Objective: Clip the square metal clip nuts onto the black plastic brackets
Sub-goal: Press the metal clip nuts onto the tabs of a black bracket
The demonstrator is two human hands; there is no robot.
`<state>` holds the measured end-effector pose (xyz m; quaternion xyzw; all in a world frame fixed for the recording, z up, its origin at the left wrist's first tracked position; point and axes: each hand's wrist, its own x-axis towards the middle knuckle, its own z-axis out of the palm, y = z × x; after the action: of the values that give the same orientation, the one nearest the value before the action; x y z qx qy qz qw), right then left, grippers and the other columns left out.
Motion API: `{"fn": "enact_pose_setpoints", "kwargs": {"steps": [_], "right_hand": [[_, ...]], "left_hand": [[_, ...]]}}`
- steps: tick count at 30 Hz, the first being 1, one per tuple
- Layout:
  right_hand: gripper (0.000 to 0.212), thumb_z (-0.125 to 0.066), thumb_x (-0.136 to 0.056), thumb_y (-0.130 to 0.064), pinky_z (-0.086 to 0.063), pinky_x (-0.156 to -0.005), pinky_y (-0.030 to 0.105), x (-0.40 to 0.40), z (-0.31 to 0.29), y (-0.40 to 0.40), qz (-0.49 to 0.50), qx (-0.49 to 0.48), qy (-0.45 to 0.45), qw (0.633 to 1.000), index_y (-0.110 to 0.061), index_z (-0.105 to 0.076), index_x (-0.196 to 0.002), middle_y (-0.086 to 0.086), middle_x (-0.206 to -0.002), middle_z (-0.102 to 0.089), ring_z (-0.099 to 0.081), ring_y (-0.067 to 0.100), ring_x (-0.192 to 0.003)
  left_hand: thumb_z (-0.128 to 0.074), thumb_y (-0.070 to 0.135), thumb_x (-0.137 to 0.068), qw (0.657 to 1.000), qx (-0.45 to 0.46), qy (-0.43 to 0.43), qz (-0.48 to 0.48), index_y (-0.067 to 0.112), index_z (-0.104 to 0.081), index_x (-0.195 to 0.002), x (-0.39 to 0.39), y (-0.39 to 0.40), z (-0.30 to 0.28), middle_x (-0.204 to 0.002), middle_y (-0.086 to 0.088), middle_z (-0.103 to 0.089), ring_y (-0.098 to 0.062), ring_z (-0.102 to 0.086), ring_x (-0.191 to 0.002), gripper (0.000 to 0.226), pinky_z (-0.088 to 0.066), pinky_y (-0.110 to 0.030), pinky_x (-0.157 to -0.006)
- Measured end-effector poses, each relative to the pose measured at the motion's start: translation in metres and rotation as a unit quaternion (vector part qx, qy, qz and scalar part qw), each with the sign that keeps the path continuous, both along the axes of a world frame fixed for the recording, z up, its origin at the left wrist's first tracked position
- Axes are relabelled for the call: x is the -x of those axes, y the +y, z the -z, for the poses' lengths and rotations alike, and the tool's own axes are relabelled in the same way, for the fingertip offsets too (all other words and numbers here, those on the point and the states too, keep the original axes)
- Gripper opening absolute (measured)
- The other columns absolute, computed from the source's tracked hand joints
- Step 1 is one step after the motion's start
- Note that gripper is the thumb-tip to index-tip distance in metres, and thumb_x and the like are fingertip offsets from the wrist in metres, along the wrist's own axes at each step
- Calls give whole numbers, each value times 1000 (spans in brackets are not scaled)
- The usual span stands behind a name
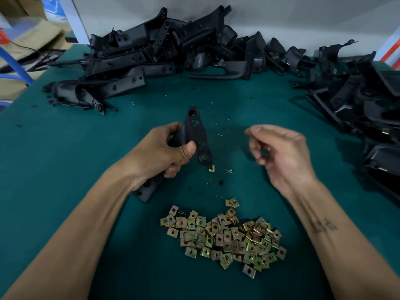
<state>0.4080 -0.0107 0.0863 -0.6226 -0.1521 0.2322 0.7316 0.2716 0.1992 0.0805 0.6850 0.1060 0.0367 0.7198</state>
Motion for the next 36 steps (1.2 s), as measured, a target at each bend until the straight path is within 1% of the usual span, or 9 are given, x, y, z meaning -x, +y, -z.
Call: {"fn": "enact_pose_setpoints", "kwargs": {"steps": [6,8,10,12,16,22,29,32,36], "right_hand": [[21,-74,-88,-24,-45,-39,22,21,10,14,-119,-22,-66,990,-24,-80,-108,11,-70,-73,-59,17,-46],[19,-73,-93,-18,-45,-36,25,24,13,14,-83,28,-166,982,-25,-79,-109,8,-71,-74,-58,19,-42],[17,-73,-93,-13,-43,-32,34,26,14,13,-34,108,-325,939,-21,-79,-107,0,-66,-74,-56,24,-38],[12,-75,-92,-11,-40,-33,33,29,15,14,-17,122,-405,906,-16,-81,-101,-5,-64,-71,-55,21,-39],[9,-78,-89,-7,-45,-36,23,34,12,16,-8,38,-323,945,-8,-81,-96,-4,-70,-72,-62,18,-42],[12,-71,-93,-11,-48,-39,28,36,12,20,-16,79,-455,887,-15,-82,-97,-5,-70,-71,-62,12,-48],[23,-68,-93,-14,-54,-44,26,46,16,25,-98,-21,-148,984,-14,-76,-114,7,-79,-78,-67,22,-49],[28,-69,-85,-13,-51,-45,21,51,11,32,-112,-84,3,990,-8,-76,-112,16,-78,-75,-65,21,-50],[24,-68,-79,-5,-60,-62,24,52,7,36,-132,-149,107,974,-3,-79,-100,17,-93,-77,-73,21,-70]], "left_hand": [[-74,35,-79,1000,-16,10,9,6,-55,-107,-2,-4,0,-63,-11,-39,-16,-32,-44,44,-30,-25,-42],[-75,36,-80,1000,-14,10,9,6,-56,-108,-2,-2,1,-63,-11,-40,-16,-33,-44,46,-30,-25,-42],[-76,37,-80,1000,-20,9,10,6,-57,-109,-2,-2,2,-62,-11,-41,-16,-34,-44,46,-32,-25,-41],[-75,37,-81,1000,-26,9,12,8,-59,-108,-2,-2,2,-61,-9,-42,-15,-36,-44,43,-33,-26,-40],[-77,41,-80,999,-35,7,20,11,-60,-103,-2,-3,3,-57,-6,-44,-16,-38,-42,42,-34,-25,-40],[-74,42,-80,999,-44,-3,-3,7,-64,-109,-2,-7,3,-78,-14,-69,-19,-52,-49,47,-43,-25,-41],[-71,43,-79,999,-35,-10,0,5,-65,-107,-1,-8,2,-75,-14,-67,-17,-50,-47,47,-43,-23,-41],[-70,45,-77,999,-26,-18,9,3,-64,-106,-1,-8,1,-72,-15,-62,-17,-49,-46,51,-42,-23,-40],[-69,44,-78,999,-22,-24,12,-1,-63,-109,0,-8,0,-72,-17,-59,-16,-48,-45,55,-41,-22,-39]]}}
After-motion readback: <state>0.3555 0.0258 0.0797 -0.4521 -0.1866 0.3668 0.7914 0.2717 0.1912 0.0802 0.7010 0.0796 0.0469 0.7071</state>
